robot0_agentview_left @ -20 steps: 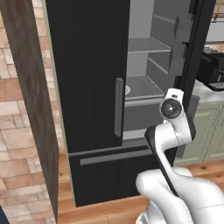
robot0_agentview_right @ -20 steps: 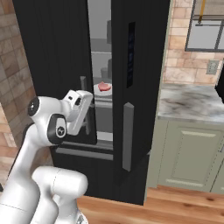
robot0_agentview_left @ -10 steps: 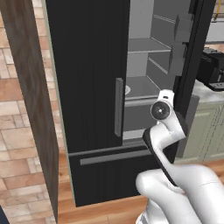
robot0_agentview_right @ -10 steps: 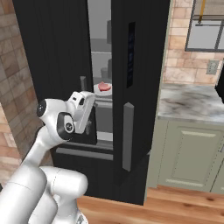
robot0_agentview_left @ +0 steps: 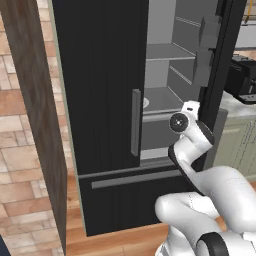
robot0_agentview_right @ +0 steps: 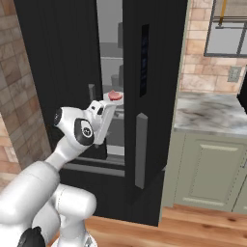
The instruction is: Retrieve the steak from the fridge and place it on the saucepan with marinade on the stove.
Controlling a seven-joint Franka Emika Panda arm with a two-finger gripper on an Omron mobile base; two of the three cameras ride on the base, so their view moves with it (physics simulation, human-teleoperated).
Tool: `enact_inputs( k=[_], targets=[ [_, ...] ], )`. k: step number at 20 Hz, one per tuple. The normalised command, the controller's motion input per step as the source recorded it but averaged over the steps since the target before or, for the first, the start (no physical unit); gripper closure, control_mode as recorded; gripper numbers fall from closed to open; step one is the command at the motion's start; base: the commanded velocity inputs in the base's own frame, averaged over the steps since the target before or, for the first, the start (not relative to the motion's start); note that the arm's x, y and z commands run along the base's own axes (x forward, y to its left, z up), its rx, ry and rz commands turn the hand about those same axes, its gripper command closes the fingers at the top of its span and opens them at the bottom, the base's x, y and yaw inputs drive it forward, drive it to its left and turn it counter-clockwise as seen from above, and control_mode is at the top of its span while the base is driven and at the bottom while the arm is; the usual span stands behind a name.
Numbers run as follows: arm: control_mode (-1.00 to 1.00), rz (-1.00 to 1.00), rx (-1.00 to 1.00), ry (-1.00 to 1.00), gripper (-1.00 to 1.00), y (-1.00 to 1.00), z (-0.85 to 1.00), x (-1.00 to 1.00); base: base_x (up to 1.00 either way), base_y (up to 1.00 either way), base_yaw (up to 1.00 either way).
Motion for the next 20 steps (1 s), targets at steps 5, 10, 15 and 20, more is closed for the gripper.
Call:
enact_inputs(
  k=[5,10,15,20],
  targets=[
    [-1.00,-0.21,0.00,0.00,-1.00,-0.18,0.00,0.04,0.00,0.00,0.00],
    [-1.00,-0.12,0.00,0.00,-1.00,-0.01,0.00,0.27,0.00,0.00,0.00],
    [-1.00,-0.03,0.00,0.00,-1.00,-0.04,0.00,0.29,0.00,0.00,0.00],
    [-1.00,-0.04,0.00,0.00,-1.00,-0.33,0.00,0.03,0.00,0.00,0.00]
  ],
)
